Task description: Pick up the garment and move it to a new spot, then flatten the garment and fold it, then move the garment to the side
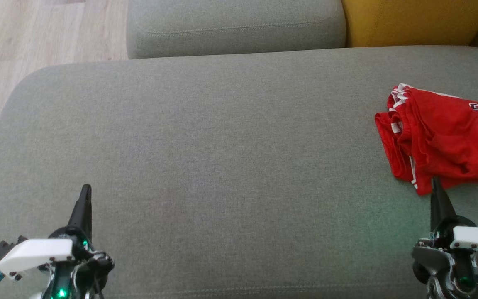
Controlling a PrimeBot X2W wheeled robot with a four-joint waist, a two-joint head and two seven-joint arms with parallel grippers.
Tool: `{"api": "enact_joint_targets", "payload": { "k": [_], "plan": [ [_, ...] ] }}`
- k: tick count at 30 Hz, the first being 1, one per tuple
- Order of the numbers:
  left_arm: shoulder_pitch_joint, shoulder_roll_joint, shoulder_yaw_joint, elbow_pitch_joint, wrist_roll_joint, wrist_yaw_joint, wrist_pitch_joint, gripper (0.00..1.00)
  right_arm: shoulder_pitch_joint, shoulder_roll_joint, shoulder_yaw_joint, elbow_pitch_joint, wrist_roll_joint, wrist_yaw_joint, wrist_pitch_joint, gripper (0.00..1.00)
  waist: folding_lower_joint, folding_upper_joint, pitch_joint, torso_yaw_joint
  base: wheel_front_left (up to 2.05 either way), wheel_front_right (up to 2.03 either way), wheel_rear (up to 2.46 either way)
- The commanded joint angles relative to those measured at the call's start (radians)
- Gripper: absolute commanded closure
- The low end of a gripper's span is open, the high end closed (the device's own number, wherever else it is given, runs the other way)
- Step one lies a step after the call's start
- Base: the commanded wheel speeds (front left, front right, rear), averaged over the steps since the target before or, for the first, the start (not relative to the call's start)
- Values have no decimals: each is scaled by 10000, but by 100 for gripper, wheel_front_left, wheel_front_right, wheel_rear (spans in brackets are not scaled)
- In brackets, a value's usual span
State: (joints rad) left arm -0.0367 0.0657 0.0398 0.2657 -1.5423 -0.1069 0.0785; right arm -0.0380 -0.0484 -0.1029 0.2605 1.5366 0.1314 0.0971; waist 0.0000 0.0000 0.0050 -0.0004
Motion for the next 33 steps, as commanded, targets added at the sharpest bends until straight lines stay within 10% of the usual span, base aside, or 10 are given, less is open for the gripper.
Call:
{"api": "enact_joint_targets", "payload": {
  "k": [1, 33],
  "plan": [
    [-631, 72, 386, -259, -246, -114, 66, 100, -612, -183, 165, -276, 273, -7, -25, 100, 0, 0, -3, 1, 0, 0, 0],
    [-704, -67, 625, -208, -758, -238, 254, 100, -685, -132, 44, -165, 847, -7, 38, 100, 0, 0, -19, 4, 0, 0, 0]
  ]
}}
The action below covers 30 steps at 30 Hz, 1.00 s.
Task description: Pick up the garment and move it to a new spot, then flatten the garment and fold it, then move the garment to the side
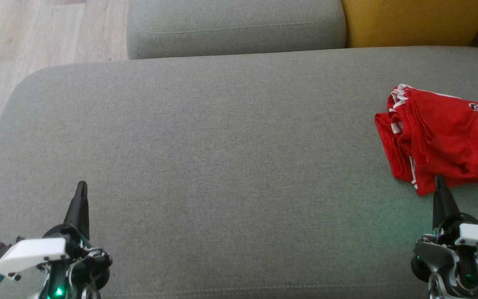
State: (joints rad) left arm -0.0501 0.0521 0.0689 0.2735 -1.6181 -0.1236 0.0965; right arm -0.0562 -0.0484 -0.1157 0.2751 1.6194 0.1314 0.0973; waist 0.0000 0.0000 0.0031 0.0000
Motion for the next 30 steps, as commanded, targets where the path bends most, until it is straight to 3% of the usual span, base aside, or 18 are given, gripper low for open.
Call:
{"api": "enact_joint_targets", "payload": {
  "k": [1, 30],
  "plan": [
    [-570, 68, 335, -286, 1, -71, 76, 100, -503, -130, 170, -311, 17, -7, 38, 100, 0, 0, 0, 0, 0, 0, 0],
    [-573, 38, 377, -285, 36, -71, 110, 100, -508, -93, 117, -308, -28, -7, 81, 100, 0, 0, 0, 0, 0, 0, 0]
  ]
}}
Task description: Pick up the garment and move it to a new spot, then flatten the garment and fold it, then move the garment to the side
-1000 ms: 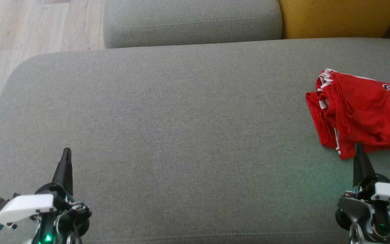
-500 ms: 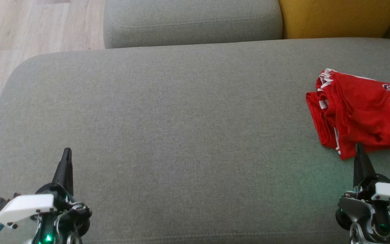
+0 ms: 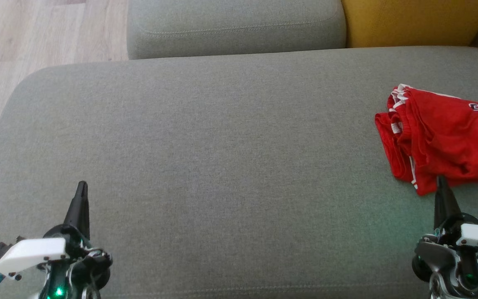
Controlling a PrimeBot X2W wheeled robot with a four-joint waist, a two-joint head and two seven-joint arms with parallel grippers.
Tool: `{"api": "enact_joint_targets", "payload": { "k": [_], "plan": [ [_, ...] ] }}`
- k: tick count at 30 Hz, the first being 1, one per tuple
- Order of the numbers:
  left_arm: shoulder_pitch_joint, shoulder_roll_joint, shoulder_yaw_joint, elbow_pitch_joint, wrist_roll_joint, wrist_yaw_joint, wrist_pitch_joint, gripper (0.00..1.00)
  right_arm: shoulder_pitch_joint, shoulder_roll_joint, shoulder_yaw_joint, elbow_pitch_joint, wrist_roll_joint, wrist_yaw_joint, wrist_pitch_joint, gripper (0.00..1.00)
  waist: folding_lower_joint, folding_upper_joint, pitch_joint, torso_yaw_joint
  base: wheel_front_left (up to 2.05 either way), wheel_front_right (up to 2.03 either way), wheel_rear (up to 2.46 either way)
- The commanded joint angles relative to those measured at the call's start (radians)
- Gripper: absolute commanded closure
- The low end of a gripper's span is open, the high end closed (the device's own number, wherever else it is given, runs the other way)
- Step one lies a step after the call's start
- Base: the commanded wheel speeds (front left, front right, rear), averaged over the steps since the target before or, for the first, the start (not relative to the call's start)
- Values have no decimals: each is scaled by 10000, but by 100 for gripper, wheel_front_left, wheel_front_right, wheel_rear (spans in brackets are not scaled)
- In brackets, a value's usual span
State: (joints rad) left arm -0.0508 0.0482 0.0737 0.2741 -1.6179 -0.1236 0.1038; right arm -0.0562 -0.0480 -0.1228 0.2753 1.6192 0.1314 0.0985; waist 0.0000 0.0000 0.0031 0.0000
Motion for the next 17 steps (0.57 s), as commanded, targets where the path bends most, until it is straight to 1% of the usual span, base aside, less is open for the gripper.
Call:
{"api": "enact_joint_targets", "payload": {
  "k": [1, 17],
  "plan": [
    [-566, 76, 331, -291, 35, -71, 38, 100, -508, -95, 186, -310, -27, -7, 71, 100, 0, 0, 0, 0, 0, 0, 0],
    [-568, 64, 348, -291, 50, -71, 52, 100, -510, -80, 164, -309, -46, -7, 88, 100, 0, 0, 0, 0, 0, 0, 0]
  ]
}}
